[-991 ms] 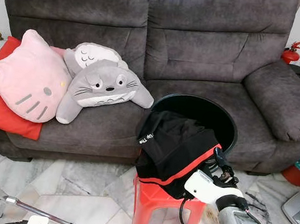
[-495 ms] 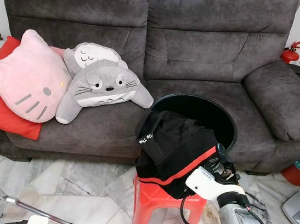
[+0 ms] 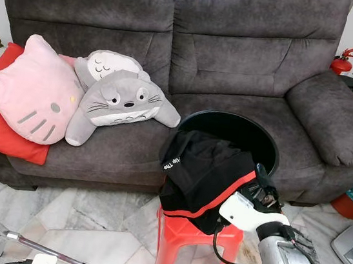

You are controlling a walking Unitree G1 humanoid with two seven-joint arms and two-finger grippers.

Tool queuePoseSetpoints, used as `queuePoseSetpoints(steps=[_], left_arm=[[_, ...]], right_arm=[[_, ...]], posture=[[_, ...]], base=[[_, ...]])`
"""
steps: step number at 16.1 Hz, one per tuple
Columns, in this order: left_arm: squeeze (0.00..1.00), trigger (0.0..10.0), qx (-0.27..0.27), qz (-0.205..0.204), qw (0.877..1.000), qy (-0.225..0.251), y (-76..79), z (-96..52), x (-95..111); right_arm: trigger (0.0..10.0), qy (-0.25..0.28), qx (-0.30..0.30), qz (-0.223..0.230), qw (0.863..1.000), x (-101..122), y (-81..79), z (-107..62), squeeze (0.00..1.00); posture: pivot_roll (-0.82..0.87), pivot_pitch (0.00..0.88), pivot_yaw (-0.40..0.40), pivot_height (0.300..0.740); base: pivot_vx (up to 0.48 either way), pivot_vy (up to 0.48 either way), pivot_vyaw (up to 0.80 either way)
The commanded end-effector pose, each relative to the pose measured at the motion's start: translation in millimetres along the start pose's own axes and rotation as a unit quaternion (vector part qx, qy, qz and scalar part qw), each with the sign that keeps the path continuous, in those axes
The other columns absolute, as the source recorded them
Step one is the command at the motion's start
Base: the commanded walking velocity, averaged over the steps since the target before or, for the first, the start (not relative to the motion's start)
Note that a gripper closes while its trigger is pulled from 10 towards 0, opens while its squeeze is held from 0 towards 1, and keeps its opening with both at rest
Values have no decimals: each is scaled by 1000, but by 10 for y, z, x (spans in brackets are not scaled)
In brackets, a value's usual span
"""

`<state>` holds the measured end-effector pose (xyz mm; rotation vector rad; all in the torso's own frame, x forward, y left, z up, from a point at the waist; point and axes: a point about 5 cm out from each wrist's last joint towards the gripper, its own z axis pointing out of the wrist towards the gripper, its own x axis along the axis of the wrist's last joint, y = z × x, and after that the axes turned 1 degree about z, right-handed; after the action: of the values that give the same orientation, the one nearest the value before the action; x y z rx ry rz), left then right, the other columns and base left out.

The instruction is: Hang hanger

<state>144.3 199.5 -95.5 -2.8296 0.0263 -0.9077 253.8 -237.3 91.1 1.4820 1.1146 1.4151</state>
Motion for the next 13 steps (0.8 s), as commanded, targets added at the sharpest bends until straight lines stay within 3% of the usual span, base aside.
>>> queuePoseSetpoints(steps=[1, 5, 8, 13], left_arm=[[0, 10000, 5, 2, 1000, 4, -12, -2, 1], [0, 10000, 6, 3, 1000, 5, -10, -2, 5], [0, 10000, 9, 3, 1000, 7, -9, -2, 7], [0, 10000, 10, 2, 1000, 7, -9, -4, 4]], right_arm=[[10000, 10, -14, 2, 1000, 30, 61, 34, 0], [10000, 21, 14, 10, 1000, 98, -36, 96, 0], [10000, 59, 37, 6, 998, 205, -107, 160, 0], [10000, 73, 9, 0, 997, 230, -12, 230, 0]], posture=[[-261, 0, 74, 740], [-260, 0, 74, 740], [-256, 0, 75, 740], [-252, 0, 74, 740]], base=[[0, 0, 0], [0, 0, 0], [0, 0, 0], [0, 0, 0]])
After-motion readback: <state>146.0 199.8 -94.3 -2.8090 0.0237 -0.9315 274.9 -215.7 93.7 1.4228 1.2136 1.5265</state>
